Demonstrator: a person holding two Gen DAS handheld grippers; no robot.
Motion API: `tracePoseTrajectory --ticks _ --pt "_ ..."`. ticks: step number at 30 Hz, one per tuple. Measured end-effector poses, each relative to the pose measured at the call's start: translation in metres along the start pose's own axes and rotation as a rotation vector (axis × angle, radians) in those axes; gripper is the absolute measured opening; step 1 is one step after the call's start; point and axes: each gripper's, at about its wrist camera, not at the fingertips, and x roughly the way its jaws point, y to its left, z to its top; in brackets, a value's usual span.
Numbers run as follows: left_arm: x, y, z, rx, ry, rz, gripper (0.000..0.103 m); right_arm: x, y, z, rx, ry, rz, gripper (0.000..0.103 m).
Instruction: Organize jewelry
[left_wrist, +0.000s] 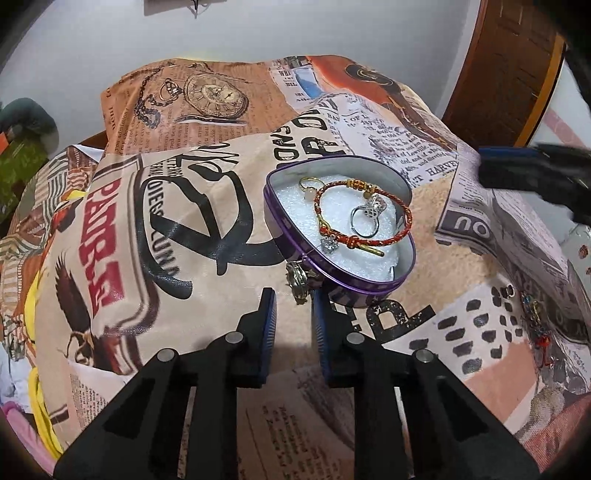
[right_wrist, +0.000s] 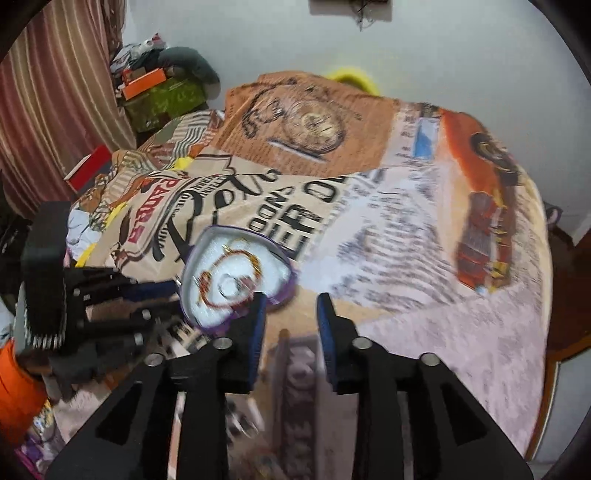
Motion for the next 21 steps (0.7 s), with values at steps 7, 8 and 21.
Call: tracePoseTrajectory --ticks 7,8,21 --pt "0.0 0.003 0.0 -0.018 -0.011 0.007 0.013 -0.031 -0.022 -0.04 0.04 -0.022 -0.048 0.038" --pt "0.0 0.002 0.0 -0.017 -0.012 0.01 0.013 -0.033 -0.024 -0.046 0.051 -0.014 -0.041 0.038" --pt "-0.002 -0.002 0.003 -0.012 -0.051 0.033 0.004 -0.029 0.006 -0.073 -0.032 0.004 -0.033 0.038"
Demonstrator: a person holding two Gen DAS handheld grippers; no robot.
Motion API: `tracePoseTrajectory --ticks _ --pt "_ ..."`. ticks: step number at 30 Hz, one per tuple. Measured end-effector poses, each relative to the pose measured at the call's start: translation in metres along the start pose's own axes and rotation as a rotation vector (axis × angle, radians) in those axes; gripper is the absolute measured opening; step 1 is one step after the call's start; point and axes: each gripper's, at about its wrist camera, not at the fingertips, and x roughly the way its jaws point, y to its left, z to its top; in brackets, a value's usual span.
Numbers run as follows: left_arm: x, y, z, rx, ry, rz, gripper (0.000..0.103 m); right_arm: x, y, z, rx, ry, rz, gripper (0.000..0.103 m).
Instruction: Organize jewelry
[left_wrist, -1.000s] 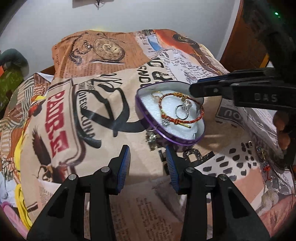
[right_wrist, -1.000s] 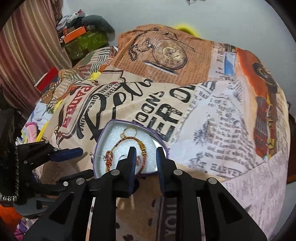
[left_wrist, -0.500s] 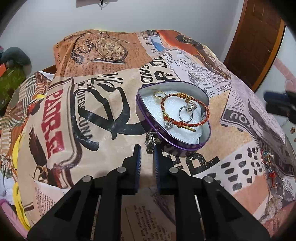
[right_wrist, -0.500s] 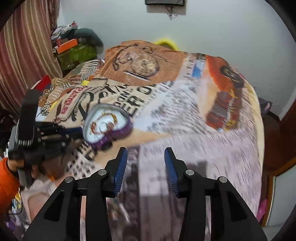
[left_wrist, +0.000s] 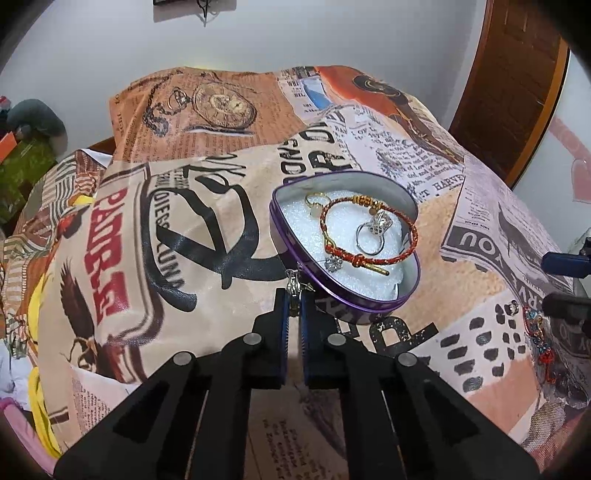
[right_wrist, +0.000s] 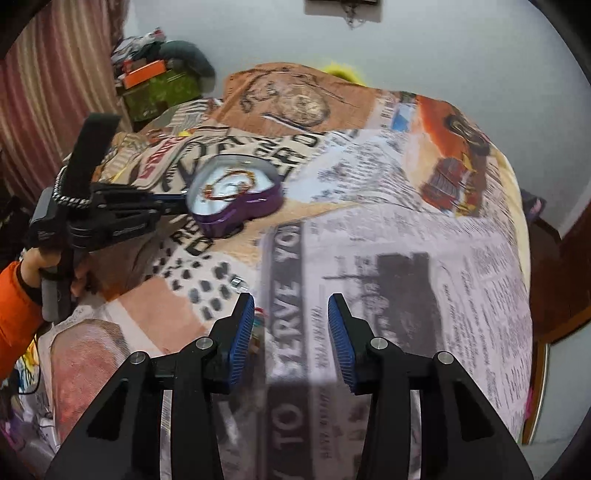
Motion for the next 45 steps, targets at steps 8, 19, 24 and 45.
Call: tracePoseTrajectory --ticks 8,19,24,45 --pt "-0.014 -0.006 0.0 0.026 -0.049 0.009 0.004 0.019 0.019 0.006 -0.063 0.039 0.026 0.022" --pt "-0.024 -0.018 0.0 0.071 -0.079 0.019 0.004 0.026 0.024 0.003 -0.091 0.056 0.045 0.01" --pt "-0.033 -0.02 0.003 0.081 -0.094 0.02 0.004 0.019 0.017 0.01 -0.057 0.032 0.053 0.01" --pt "-0.02 -0.022 0.041 0.074 -0.08 -0.058 0.004 0.032 0.016 0.092 -0.046 -0.074 0.111 0.01"
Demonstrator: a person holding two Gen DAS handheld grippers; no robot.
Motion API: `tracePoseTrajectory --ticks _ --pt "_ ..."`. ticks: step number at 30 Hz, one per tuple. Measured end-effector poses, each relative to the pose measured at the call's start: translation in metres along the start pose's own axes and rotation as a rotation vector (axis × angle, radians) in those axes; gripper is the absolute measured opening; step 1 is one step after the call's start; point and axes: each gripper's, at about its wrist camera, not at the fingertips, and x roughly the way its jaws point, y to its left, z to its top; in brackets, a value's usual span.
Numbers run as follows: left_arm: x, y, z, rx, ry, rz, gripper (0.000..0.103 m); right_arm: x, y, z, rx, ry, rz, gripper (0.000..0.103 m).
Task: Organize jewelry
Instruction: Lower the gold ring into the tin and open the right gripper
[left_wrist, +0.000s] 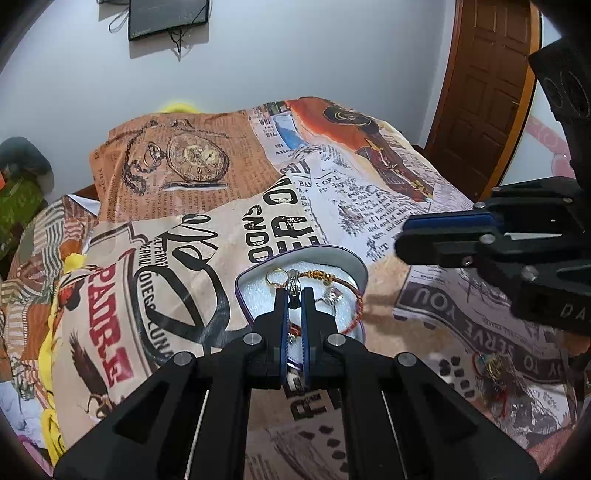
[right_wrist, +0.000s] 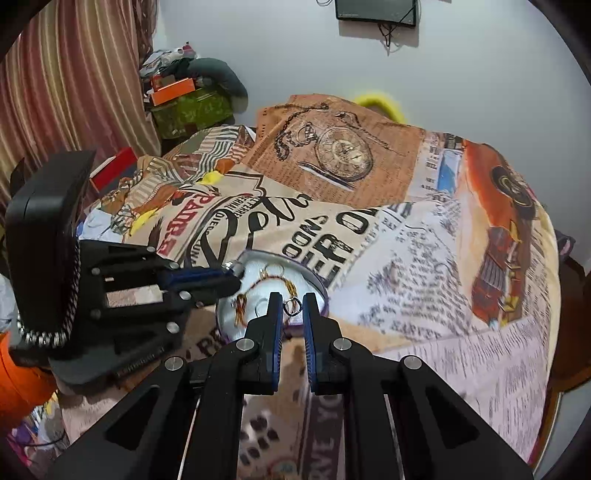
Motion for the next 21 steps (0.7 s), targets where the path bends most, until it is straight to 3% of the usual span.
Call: tracePoseTrajectory --ticks 9,21 --pt "0.02 0.015 0.008 -0.03 0.06 -0.027 0.004 0.039 0.001 0.01 0.011 0.082 0.05 0.01" --pt "0.017 0.018 0.008 -0.016 0.067 -0.034 0.004 0.065 -0.008 0.019 0.088 0.147 0.132 0.01"
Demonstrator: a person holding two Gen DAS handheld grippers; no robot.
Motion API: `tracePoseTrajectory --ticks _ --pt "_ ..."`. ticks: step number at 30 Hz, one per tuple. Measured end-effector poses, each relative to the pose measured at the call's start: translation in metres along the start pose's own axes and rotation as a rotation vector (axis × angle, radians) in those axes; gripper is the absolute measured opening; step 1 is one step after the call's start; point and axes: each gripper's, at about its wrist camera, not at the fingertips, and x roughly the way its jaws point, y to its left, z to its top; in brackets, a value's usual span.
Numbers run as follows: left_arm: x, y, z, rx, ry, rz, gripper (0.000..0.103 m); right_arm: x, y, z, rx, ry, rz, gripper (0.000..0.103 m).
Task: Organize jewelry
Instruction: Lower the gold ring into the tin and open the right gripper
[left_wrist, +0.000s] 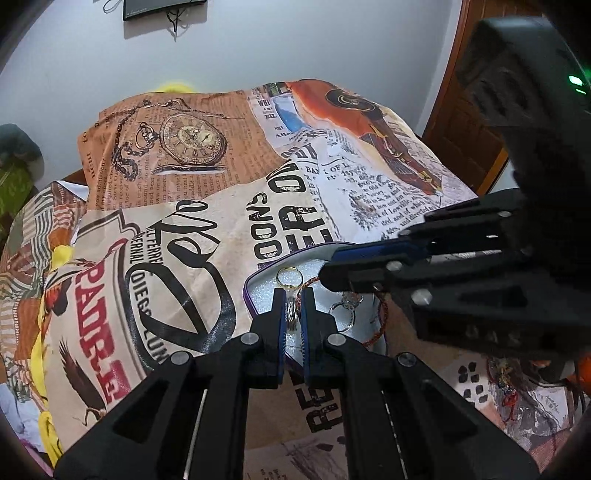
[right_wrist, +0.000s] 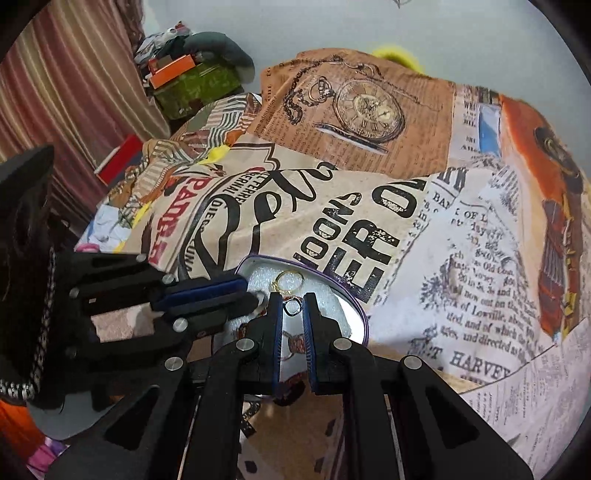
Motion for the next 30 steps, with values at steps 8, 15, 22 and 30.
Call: tracePoseTrajectory --ticks 8,15,22,30 --pt "-0.014 0.008 -0.004 -0.029 -0.022 0.016 0.007 0.004 -0.001 0.002 0.009 0.027 0.021 0.01" --pt "-0.027 0.01 -0.006 -0.04 -0.037 0.019 0.017 0.002 0.005 0.003 -0.006 0.049 0.014 0.01" --pt "-0.047 0.005 -0.005 -0.043 -0.062 0.024 0.018 -0.027 0.005 0.002 0.003 0.003 -0.024 0.018" --pt "-0.084 -0.018 -0.006 -0.019 -0.107 0.022 0.032 -0.082 0.017 -0.015 -0.013 -0.105 -0.109 0.018"
